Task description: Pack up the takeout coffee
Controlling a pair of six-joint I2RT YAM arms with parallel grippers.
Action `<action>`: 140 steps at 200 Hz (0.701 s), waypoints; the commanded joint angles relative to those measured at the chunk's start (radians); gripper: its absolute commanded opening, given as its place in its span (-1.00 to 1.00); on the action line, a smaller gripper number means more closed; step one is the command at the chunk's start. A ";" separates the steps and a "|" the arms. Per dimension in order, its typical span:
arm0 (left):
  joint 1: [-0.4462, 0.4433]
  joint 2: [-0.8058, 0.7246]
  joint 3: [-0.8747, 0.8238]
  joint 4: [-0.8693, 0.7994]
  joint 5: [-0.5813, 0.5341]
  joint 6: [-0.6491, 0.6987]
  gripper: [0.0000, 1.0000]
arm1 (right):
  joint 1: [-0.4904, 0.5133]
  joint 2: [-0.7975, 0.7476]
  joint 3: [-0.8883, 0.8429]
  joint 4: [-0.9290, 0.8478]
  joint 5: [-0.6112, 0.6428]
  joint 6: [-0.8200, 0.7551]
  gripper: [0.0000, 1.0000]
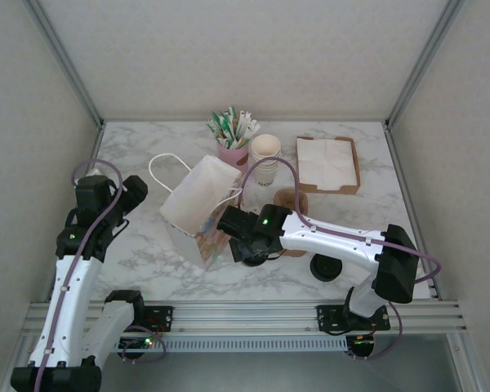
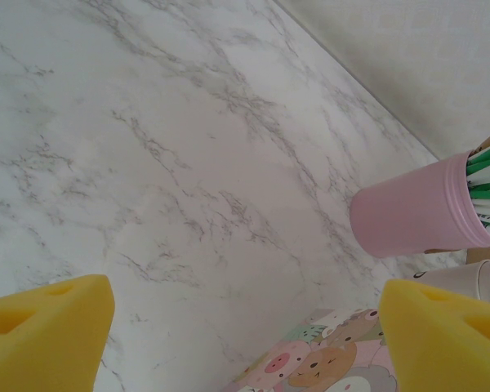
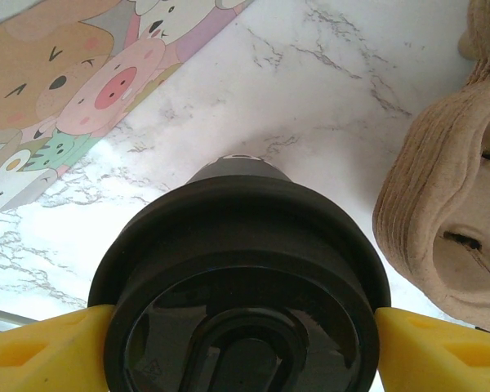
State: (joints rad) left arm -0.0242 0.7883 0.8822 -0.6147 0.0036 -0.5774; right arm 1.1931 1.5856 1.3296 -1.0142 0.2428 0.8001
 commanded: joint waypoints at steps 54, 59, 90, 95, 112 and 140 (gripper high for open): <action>0.010 0.003 0.007 -0.010 0.011 -0.012 0.69 | 0.006 0.040 0.033 -0.064 0.061 0.026 0.44; 0.010 0.003 0.006 -0.010 0.011 -0.012 0.69 | 0.006 0.040 0.034 -0.065 0.062 0.027 0.43; 0.009 0.002 0.007 -0.010 0.009 -0.011 0.69 | 0.006 0.033 0.039 -0.056 0.059 0.020 0.61; 0.010 0.003 0.007 -0.011 0.011 -0.012 0.69 | 0.006 0.031 0.040 -0.058 0.061 0.023 0.64; 0.009 0.002 0.008 -0.010 0.010 -0.012 0.69 | 0.007 0.024 0.044 -0.057 0.065 0.027 0.71; 0.010 0.002 0.008 -0.011 0.009 -0.012 0.69 | 0.006 0.017 0.044 -0.048 0.062 0.028 0.73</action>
State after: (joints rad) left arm -0.0242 0.7883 0.8822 -0.6147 0.0036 -0.5774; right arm 1.1931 1.6104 1.3464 -1.0435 0.2741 0.8158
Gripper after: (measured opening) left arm 0.843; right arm 0.861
